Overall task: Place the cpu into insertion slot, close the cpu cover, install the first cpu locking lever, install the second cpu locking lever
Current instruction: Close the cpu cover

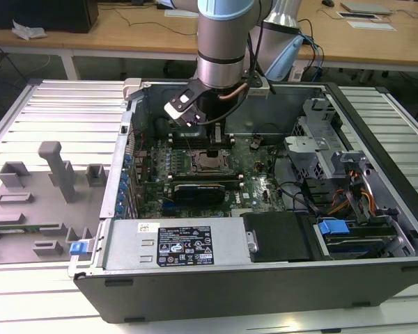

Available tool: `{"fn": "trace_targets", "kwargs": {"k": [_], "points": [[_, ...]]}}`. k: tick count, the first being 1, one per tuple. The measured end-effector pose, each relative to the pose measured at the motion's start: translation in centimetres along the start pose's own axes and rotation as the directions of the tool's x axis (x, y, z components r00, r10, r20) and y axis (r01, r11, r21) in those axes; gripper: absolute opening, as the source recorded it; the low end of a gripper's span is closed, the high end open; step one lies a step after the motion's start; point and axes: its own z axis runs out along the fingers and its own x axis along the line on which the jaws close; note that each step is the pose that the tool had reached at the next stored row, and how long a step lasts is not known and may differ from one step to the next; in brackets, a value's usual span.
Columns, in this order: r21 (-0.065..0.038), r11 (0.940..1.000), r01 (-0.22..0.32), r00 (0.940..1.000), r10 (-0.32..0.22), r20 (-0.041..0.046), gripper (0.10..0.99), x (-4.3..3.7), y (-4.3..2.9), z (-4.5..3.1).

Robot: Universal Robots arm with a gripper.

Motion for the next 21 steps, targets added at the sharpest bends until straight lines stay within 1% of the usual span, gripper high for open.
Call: {"fn": "trace_targets", "kwargs": {"k": [2,3,4,6,7,9,11,12,13,14,15,16,17,18,20,21], "points": [[0.000,0.9990,0.044,0.9990,-0.044,0.0007,0.106,0.00,0.00,0.00],[0.000,0.9969,0.079,0.9969,-0.079,0.0022,0.106,0.00,0.00,0.01],[0.000,0.9932,0.116,0.9932,-0.116,0.0037,0.106,0.00,0.00,0.00],[0.000,0.9870,0.161,0.9870,-0.161,0.0053,0.106,0.00,0.00,0.01],[0.000,0.9815,0.191,0.9815,-0.191,0.0070,0.106,0.00,0.00,0.01],[0.000,0.9628,0.270,0.9627,-0.270,0.0100,0.106,0.00,0.00,0.00],[0.000,0.9520,0.306,0.9519,-0.306,0.0105,0.106,0.00,0.00,0.01],[0.000,0.9412,0.338,0.9412,-0.338,0.0107,0.106,0.00,0.00,0.01],[0.000,0.9287,0.371,0.9286,-0.371,0.0109,0.106,0.00,0.00,0.01],[0.000,0.9176,0.398,0.9175,-0.398,0.0109,0.106,0.00,0.00,0.02],[-0.001,0.9005,0.435,0.9005,-0.435,0.0110,0.106,0.00,0.00,0.02],[-0.001,0.8869,0.462,0.8868,-0.462,0.0110,0.106,0.00,0.00,0.01],[-0.001,0.8705,0.492,0.8704,-0.492,0.0111,0.106,0.00,0.00,0.02],[-0.001,0.8621,0.507,0.8620,-0.507,0.0111,0.106,0.00,0.00,0.02],[-0.001,0.8332,0.553,0.8331,-0.553,0.0113,0.106,0.00,0.00,0.02],[-0.002,0.8221,0.569,0.8221,-0.569,0.0113,0.106,0.00,0.00,0.02]]}}
